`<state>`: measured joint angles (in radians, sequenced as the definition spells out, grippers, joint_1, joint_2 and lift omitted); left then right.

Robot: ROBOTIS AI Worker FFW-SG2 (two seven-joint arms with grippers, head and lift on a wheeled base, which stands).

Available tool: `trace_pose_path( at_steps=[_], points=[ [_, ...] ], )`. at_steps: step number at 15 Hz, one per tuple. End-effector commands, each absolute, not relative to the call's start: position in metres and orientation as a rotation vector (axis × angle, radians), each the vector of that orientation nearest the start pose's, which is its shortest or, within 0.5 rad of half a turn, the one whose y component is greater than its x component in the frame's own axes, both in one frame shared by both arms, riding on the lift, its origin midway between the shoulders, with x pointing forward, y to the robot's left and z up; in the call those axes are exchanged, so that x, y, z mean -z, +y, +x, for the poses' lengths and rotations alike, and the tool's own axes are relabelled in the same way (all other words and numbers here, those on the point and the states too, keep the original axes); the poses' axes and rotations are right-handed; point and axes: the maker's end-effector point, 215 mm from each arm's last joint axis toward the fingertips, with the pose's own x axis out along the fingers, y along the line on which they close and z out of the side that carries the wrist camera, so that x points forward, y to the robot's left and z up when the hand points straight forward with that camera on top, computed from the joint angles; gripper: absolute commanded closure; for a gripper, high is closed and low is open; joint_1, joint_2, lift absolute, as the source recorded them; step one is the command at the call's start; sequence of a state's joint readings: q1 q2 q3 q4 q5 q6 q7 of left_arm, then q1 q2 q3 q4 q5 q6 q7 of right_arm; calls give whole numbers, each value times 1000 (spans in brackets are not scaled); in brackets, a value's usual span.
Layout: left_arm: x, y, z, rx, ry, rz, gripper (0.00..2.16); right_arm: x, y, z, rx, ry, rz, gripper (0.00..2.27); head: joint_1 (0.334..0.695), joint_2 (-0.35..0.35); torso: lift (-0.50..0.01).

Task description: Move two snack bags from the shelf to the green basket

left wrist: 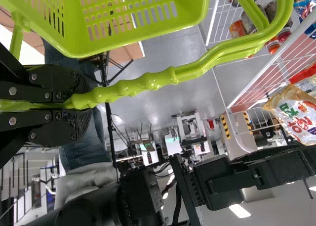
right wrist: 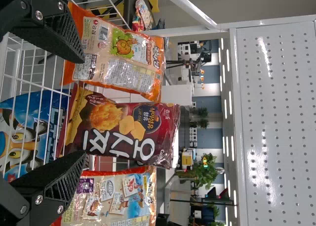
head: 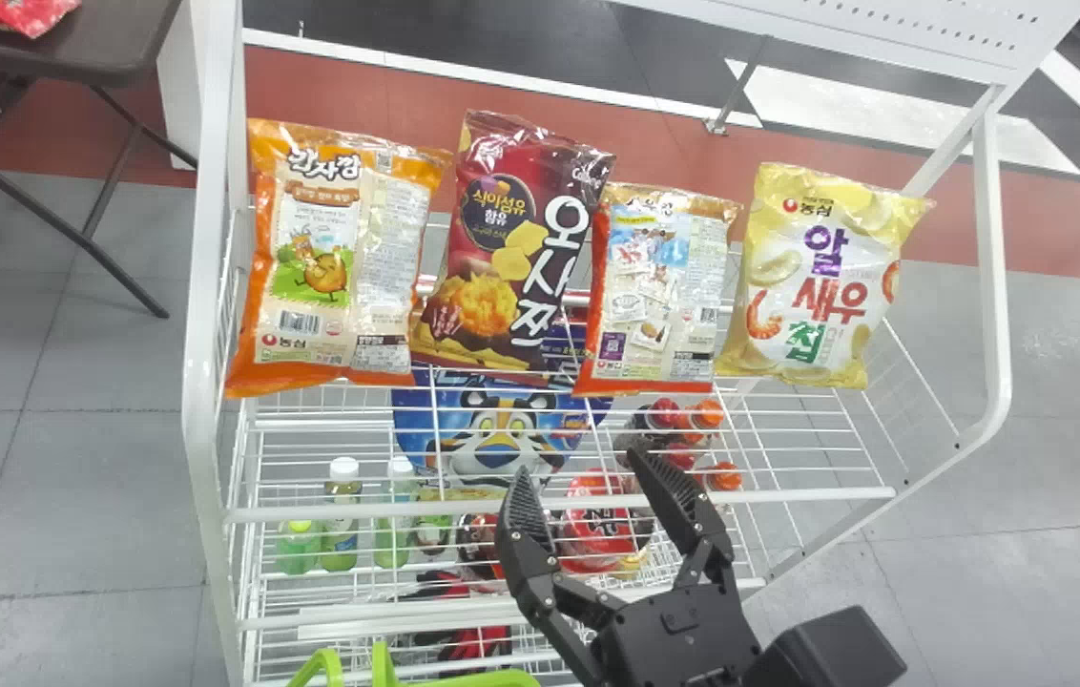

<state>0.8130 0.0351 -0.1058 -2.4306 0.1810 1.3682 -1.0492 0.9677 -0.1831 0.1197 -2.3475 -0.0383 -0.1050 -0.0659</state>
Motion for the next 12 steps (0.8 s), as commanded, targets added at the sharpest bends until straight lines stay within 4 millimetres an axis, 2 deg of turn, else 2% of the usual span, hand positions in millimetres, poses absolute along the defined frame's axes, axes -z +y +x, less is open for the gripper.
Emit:
trace_pose_path(
  at_steps=[1, 9, 11, 12],
  points=[
    [405, -22, 88, 1126, 1150, -825, 2054, 322, -176, 313, -147, 98, 18, 174, 695, -350, -16],
    [404, -23, 86, 1134, 1151, -829, 2054, 327, -172, 316, -150, 106, 19, 174, 695, -350, -16],
    [404, -24, 86, 1137, 1152, -828, 2057, 330, -164, 325, -160, 108, 12, 174, 695, -350, -16],
    [406, -25, 85, 1134, 1156, -827, 2054, 338, -159, 333, -168, 136, 4, 174, 695, -350, -16]
  ],
)
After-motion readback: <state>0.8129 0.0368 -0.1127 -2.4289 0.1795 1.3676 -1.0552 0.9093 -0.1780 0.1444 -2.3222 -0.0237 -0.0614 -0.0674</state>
